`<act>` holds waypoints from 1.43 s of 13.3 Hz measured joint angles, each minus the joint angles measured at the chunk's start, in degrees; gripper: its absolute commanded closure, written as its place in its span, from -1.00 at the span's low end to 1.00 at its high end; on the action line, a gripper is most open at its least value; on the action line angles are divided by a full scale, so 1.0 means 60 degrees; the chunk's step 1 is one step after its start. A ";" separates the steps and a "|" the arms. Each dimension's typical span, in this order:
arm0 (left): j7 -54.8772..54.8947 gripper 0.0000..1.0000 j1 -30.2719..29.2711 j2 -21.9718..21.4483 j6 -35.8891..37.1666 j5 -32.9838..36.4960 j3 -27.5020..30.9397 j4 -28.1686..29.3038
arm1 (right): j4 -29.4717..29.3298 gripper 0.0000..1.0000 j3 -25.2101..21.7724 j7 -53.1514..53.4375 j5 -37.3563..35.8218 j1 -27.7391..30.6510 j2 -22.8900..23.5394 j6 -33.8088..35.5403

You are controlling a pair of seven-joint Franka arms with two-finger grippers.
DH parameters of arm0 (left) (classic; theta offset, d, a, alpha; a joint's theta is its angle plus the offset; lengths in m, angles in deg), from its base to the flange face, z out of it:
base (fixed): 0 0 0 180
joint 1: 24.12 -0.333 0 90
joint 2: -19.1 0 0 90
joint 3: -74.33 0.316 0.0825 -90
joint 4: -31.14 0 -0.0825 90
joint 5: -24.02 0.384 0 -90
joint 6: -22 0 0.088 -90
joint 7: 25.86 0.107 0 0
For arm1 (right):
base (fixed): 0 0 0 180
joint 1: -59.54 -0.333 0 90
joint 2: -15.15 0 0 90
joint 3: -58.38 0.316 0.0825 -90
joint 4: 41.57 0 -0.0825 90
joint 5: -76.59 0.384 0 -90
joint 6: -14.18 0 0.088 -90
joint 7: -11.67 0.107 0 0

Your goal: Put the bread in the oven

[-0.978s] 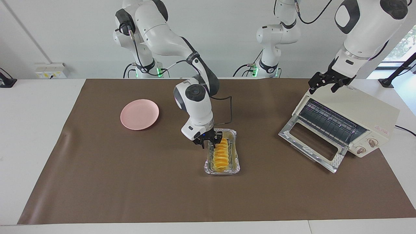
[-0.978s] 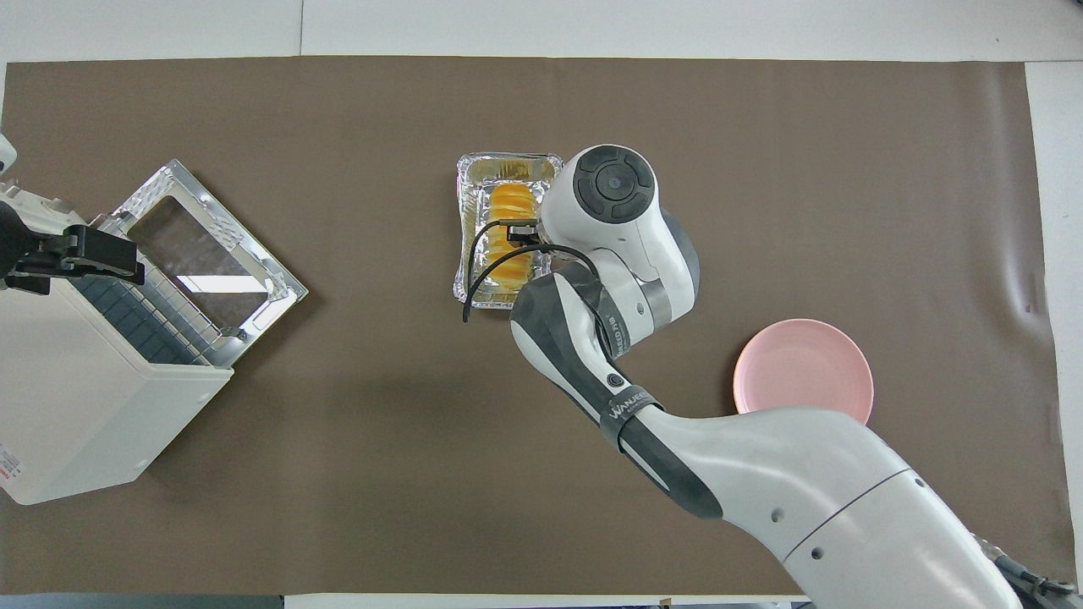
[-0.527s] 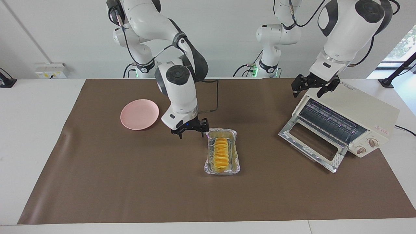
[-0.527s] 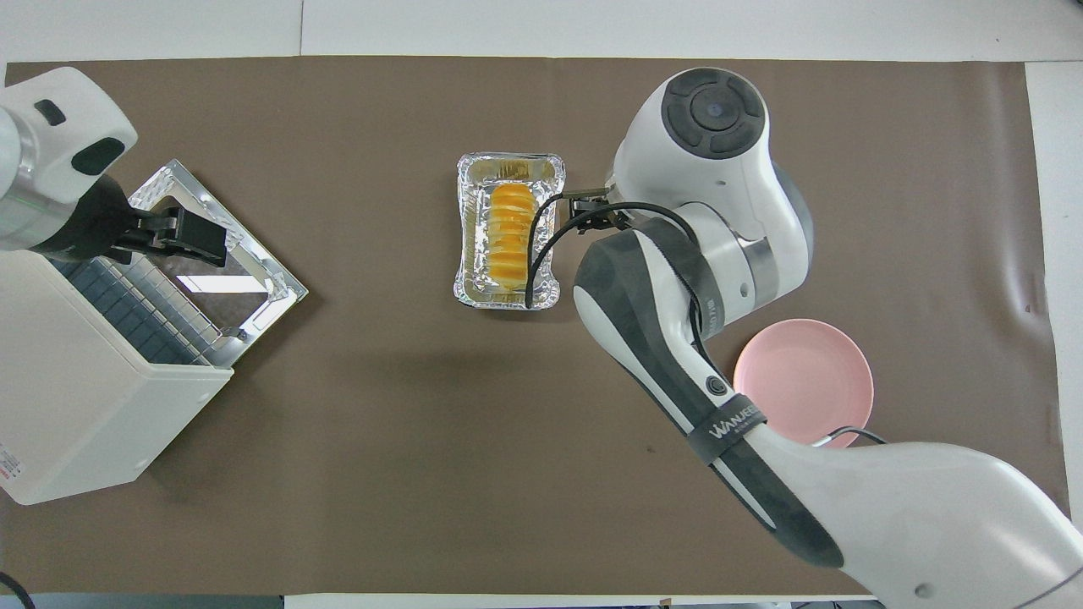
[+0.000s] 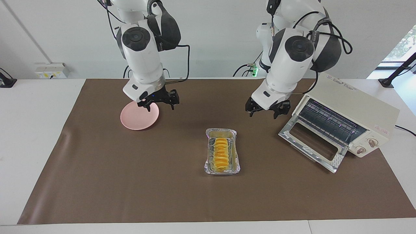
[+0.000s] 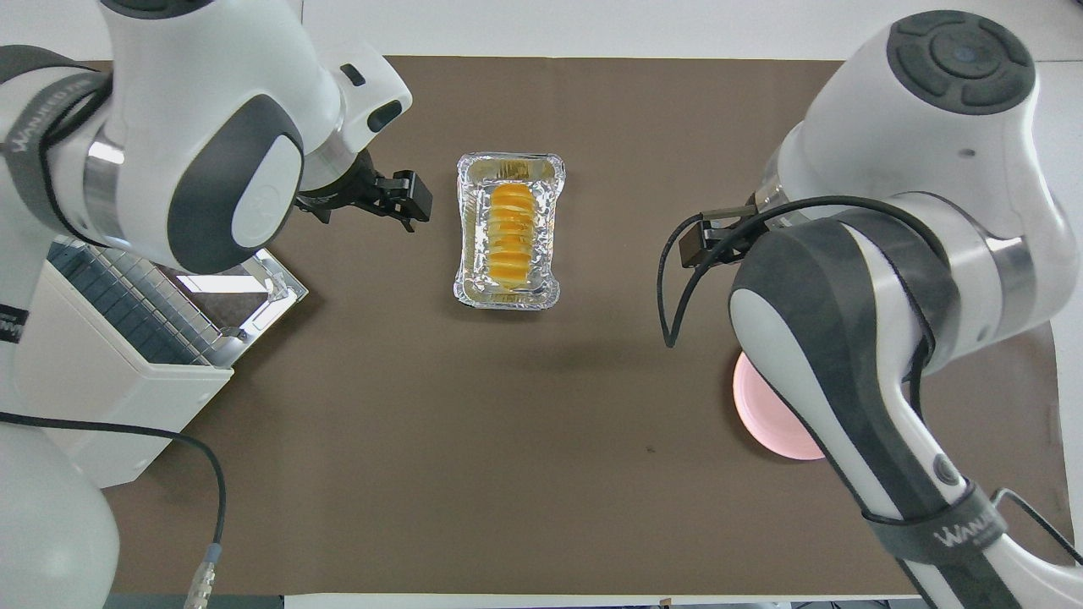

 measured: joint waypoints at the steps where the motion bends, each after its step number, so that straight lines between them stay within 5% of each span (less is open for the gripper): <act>1: -0.0320 -1.00 0.0221 0.0212 -0.0322 -0.0067 -0.0002 -0.0079 | 0.0489 -1.00 -0.0003 -0.0032 -0.0001 0.0223 -0.0519 0.0003; 5: -0.0843 -1.00 0.1031 0.0961 -0.1439 -0.0157 0.0004 -0.0119 | 0.1489 -1.00 -0.0007 -0.0047 -0.0021 0.1295 -0.2090 0.0339; 11: -0.1892 -1.00 0.2150 0.2397 -0.3147 -0.0158 0.0036 -0.0059 | 0.1634 -1.00 -0.0031 -0.1649 -0.0022 0.2615 -0.2346 0.0618; 19: -0.2960 -0.37 0.2403 0.2798 -0.3977 -0.0158 0.0043 0.0420 | 0.1417 -1.00 -0.0026 -0.1786 -0.0022 0.2772 -0.2054 0.0530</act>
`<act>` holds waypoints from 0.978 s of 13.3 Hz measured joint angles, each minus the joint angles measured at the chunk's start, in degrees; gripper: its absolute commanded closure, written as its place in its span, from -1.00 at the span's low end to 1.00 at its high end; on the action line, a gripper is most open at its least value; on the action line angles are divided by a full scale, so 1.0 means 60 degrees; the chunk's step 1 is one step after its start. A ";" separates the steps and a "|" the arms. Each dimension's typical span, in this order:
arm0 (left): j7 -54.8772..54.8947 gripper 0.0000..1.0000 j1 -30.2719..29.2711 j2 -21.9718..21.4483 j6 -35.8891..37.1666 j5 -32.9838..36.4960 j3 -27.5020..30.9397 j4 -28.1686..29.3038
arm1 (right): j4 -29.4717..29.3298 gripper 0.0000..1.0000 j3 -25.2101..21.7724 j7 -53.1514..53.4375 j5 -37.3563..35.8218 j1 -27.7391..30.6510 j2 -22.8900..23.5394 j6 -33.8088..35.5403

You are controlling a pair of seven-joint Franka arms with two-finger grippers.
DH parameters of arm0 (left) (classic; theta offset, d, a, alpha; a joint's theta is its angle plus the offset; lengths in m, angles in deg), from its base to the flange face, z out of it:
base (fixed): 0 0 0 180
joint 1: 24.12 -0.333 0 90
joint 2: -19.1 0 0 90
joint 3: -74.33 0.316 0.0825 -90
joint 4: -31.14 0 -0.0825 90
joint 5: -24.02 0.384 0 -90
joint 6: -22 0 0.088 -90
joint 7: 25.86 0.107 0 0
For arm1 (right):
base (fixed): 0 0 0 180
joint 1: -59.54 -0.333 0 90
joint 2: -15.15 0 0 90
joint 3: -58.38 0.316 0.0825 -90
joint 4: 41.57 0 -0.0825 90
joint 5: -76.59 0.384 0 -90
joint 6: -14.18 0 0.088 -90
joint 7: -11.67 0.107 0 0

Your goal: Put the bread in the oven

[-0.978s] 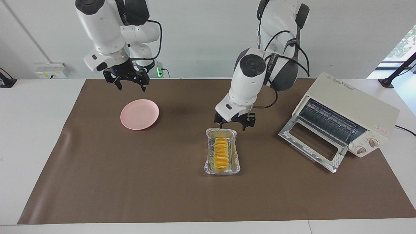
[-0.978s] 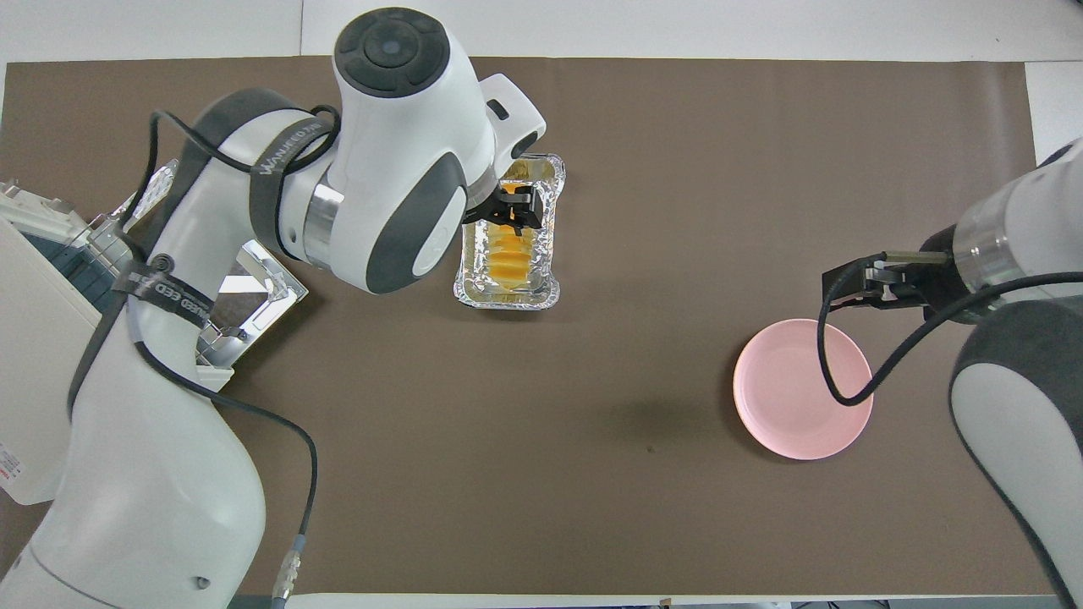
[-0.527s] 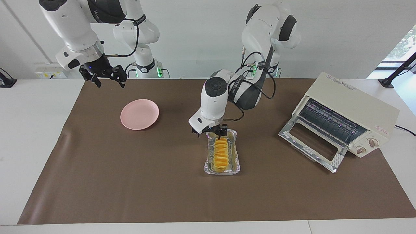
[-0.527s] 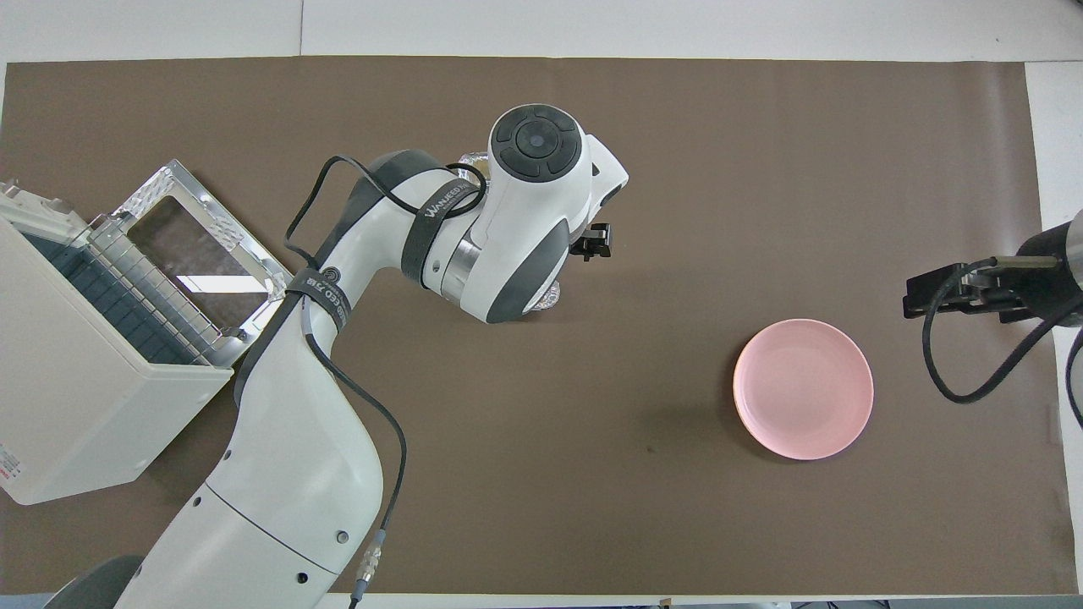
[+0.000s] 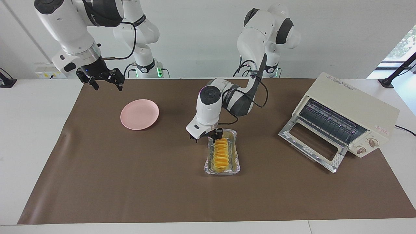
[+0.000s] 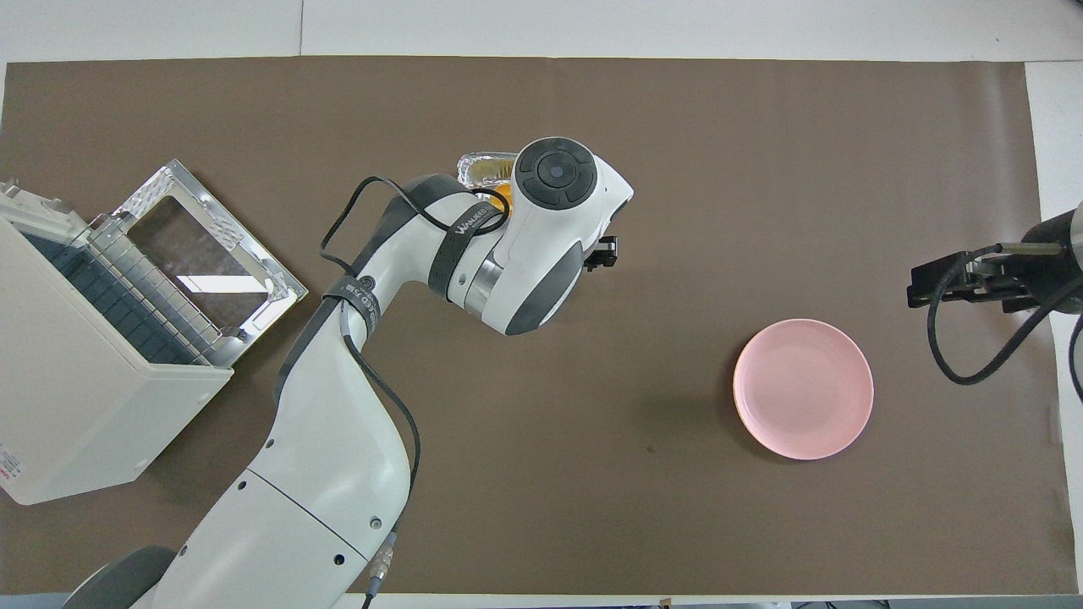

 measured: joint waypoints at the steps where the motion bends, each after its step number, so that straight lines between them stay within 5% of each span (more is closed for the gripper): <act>1: -0.0053 -0.25 0.0022 0.0000 -0.0001 0.0000 0.0000 0.0037 | -0.0009 -1.00 0.0000 0.0000 0.0000 0.0007 0.0012 0.0000; 7: -0.0289 -0.08 0.0031 0.0002 -0.0297 0.0000 0.0045 0.0178 | -0.0099 -1.00 0.0001 0.0000 -0.0095 0.0014 0.0038 -0.0088; 11: -0.0306 0.61 0.0026 0.0008 -0.0665 0.0000 0.0071 0.0592 | -0.0137 -1.00 0.0015 -0.0007 -0.0257 0.0018 0.0152 -0.0854; 13: -0.0338 0.73 0.0022 0.0007 -0.0716 0.0000 0.0075 0.0592 | -0.0155 -1.00 0.0038 -0.0323 -0.0260 0.0015 0.0177 -0.0877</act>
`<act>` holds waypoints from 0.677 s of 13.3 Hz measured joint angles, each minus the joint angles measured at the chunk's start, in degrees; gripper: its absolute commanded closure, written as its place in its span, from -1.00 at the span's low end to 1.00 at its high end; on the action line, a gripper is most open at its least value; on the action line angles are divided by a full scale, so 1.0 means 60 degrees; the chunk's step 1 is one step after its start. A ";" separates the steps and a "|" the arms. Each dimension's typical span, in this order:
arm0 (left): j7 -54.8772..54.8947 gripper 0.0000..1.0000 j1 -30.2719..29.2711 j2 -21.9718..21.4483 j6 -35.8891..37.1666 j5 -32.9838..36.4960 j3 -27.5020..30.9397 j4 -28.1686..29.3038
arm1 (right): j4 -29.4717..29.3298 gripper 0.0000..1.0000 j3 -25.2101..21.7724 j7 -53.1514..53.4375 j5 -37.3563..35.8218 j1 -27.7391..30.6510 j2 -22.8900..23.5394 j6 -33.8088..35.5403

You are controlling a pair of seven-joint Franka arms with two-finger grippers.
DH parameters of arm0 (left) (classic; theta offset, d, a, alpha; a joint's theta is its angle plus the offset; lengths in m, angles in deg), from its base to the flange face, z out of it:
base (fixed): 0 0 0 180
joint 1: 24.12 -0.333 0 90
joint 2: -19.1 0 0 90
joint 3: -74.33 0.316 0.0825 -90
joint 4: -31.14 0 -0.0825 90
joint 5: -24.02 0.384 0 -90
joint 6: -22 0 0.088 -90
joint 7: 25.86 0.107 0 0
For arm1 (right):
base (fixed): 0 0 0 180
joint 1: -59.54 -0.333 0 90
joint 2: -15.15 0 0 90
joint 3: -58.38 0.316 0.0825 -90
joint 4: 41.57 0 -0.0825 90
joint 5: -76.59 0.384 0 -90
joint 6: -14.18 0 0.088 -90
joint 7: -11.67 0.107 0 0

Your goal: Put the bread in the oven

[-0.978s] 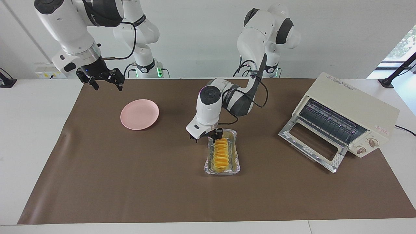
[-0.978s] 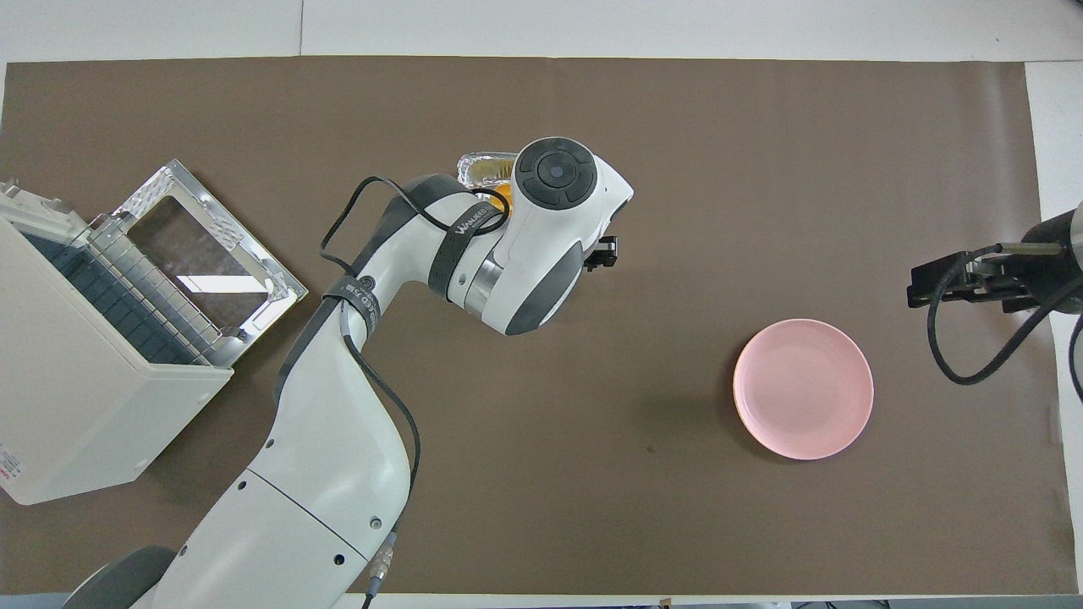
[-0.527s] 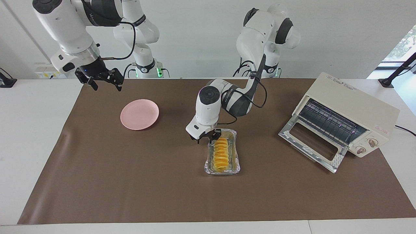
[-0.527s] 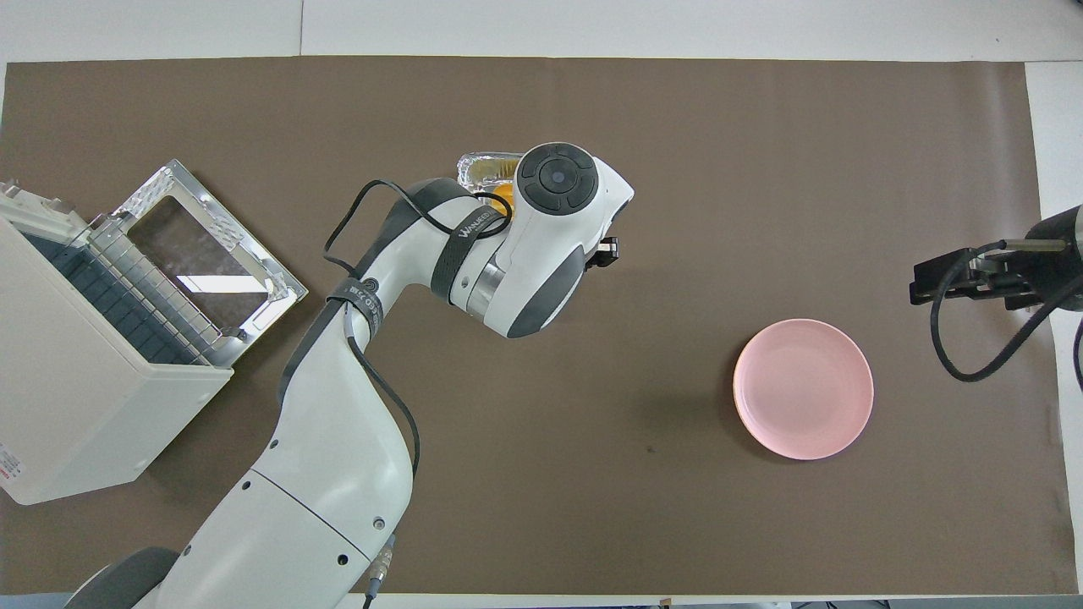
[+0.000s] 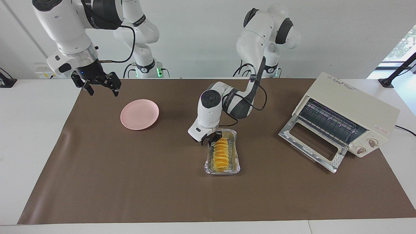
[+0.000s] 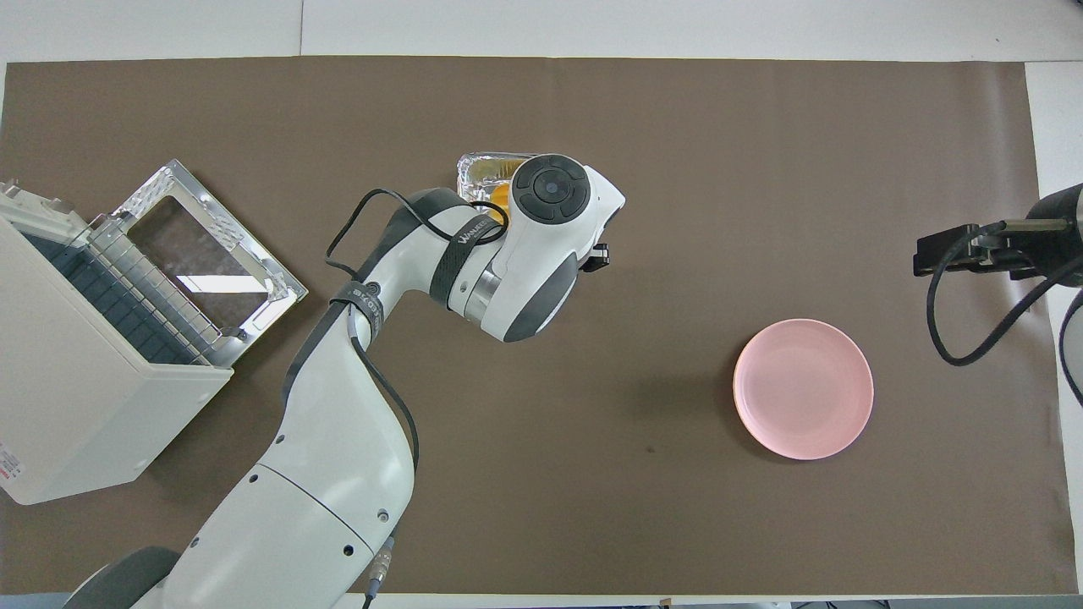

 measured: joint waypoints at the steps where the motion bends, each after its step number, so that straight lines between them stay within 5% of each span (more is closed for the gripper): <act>1: -0.0002 0.91 -0.0006 -0.0001 -0.0017 0.0000 0.0004 -0.0002 | -0.0011 -1.00 0.0002 -0.0250 0.0000 0.0000 0.0001 0.0000; 9: -0.0623 1.00 -0.0024 -0.0073 0.0354 -0.0038 0.0499 -0.0288 | -0.0008 -1.00 0.0069 -0.0476 0.0000 -0.0037 0.0004 0.0284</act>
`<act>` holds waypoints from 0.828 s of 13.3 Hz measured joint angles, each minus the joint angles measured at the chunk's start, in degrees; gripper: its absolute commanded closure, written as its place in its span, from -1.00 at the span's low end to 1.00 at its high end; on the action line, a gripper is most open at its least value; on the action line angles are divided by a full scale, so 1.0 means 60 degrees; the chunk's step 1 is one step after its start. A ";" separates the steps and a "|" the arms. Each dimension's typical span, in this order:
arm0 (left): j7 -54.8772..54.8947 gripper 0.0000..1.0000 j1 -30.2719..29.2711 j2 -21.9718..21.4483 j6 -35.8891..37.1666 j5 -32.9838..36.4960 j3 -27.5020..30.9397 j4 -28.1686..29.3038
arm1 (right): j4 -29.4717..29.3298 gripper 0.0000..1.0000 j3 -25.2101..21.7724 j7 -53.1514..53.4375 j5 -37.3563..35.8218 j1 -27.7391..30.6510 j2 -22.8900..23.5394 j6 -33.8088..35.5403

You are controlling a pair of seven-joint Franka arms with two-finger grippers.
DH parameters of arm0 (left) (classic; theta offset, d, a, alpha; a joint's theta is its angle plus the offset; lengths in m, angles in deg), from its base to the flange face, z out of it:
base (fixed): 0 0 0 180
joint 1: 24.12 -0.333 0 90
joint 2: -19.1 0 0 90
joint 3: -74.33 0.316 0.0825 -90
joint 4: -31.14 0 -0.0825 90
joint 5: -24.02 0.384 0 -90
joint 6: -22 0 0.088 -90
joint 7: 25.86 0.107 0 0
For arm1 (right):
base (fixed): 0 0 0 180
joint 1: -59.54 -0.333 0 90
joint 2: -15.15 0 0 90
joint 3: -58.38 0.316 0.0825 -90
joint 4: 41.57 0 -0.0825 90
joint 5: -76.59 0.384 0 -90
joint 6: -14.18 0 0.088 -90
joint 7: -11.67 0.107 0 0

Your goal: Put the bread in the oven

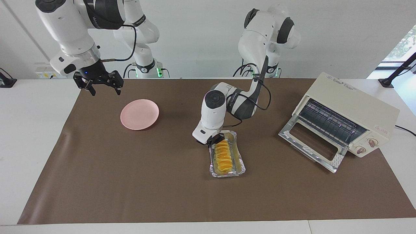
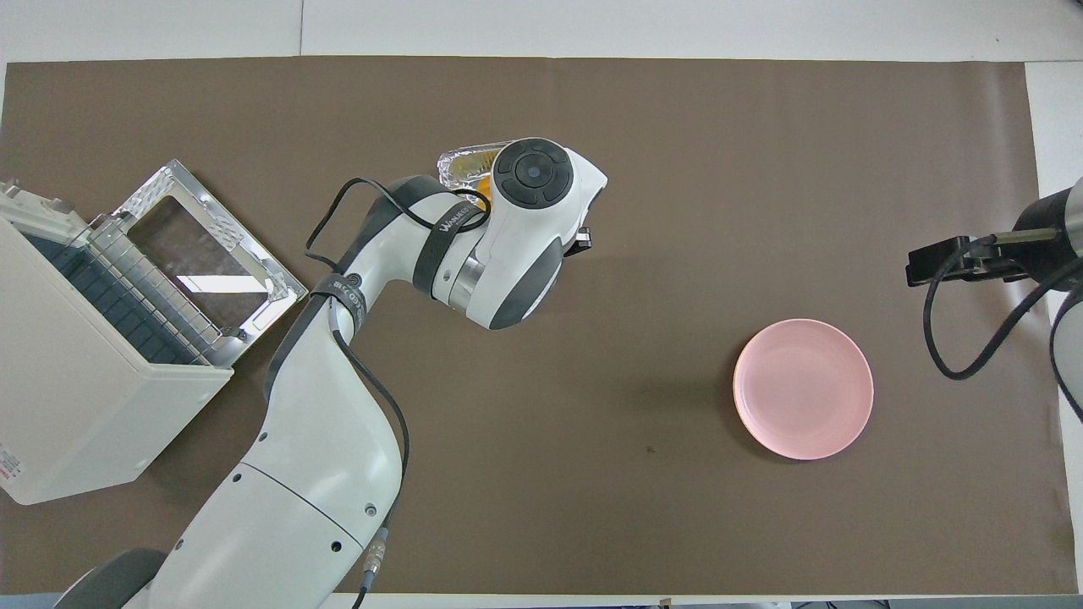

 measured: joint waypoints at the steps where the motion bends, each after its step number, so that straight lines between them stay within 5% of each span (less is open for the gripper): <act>1: -0.0162 1.00 -0.0005 -0.0077 0.0339 -0.0034 0.0198 -0.0207 | 0.0000 -1.00 0.0003 0.0000 0.0000 0.0000 0.0000 0.0097; 7: -0.2511 1.00 -0.0081 -0.0866 0.1959 -0.0297 0.1737 -0.0474 | -0.0009 -1.00 0.0027 0.0000 0.0001 0.0003 -0.0056 0.0211; 11: -0.2683 1.00 -0.1221 -0.1190 0.2902 -0.0368 0.2146 -0.0431 | -0.0009 -1.00 0.0021 0.0000 0.0001 0.0011 -0.0097 0.0214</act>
